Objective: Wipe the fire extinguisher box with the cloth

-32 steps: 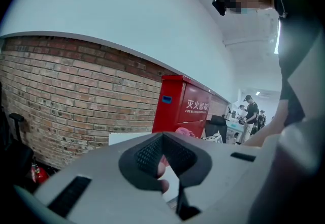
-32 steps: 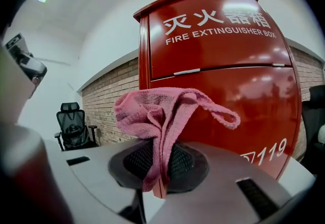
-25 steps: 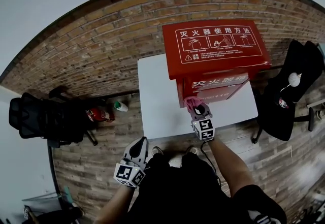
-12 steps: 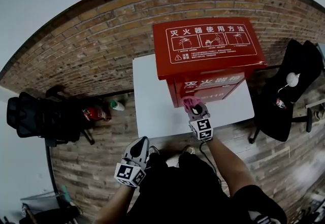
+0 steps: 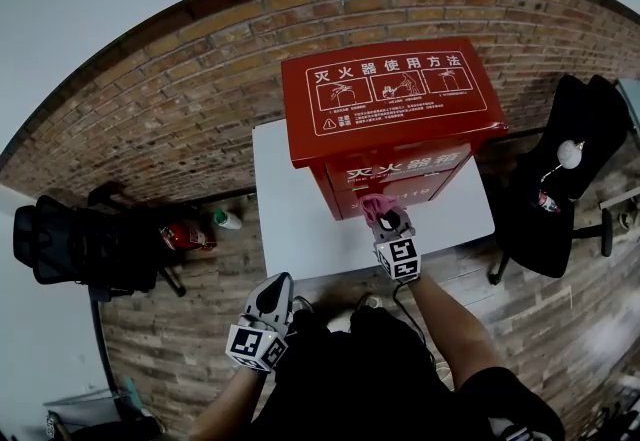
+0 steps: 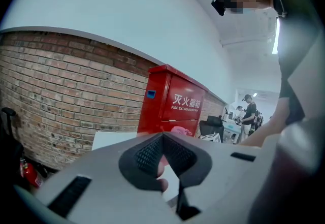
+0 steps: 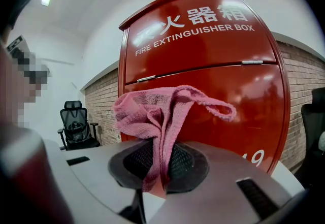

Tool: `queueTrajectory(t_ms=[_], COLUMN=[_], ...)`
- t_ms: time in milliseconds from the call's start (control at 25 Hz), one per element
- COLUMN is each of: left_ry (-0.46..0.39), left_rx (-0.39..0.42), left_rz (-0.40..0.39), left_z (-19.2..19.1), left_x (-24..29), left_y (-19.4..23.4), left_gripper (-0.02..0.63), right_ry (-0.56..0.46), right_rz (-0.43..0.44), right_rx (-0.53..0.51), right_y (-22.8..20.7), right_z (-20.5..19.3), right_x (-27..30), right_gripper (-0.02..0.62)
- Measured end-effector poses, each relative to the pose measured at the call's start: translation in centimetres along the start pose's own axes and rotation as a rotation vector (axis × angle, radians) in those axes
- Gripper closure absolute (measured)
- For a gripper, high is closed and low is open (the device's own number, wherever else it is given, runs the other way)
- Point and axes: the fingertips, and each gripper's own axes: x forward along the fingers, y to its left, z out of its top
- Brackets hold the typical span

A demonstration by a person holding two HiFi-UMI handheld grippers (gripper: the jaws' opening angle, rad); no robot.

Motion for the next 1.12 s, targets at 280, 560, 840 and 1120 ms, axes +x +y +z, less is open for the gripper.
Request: queueTrajectory(t_ms=[280,560,840,1120], left_ry=[-0.001,-0.005,0.000,0.006], left_rx=[0.012,0.015,0.018,0.018], left_rz=[-0.014,-0.017,-0.026,-0.037], left_z=[-0.1,0.0,-0.3,-0.4], left_x=[0.6,0.8,1.3,1.8], left_y=[-0.8,-1.3,-1.8,-2.3], left_gripper=[0.589,0.589,0.589,0.589], right_ry=[-0.002,0.002,0.009,0.016], right_rz=[-0.024,-0.041,-0.069,-0.103], right_rx=[0.008,0.021,0.038,0.041], right_y=[-1.8,-3.1,-4.9,-7.0], right_z=[0.0,-0.1,-0.4,-0.9], right_x=[-0.8,-1.5,-2.3,-3.2], right_gripper=[0.534,0.534,0.534,0.534])
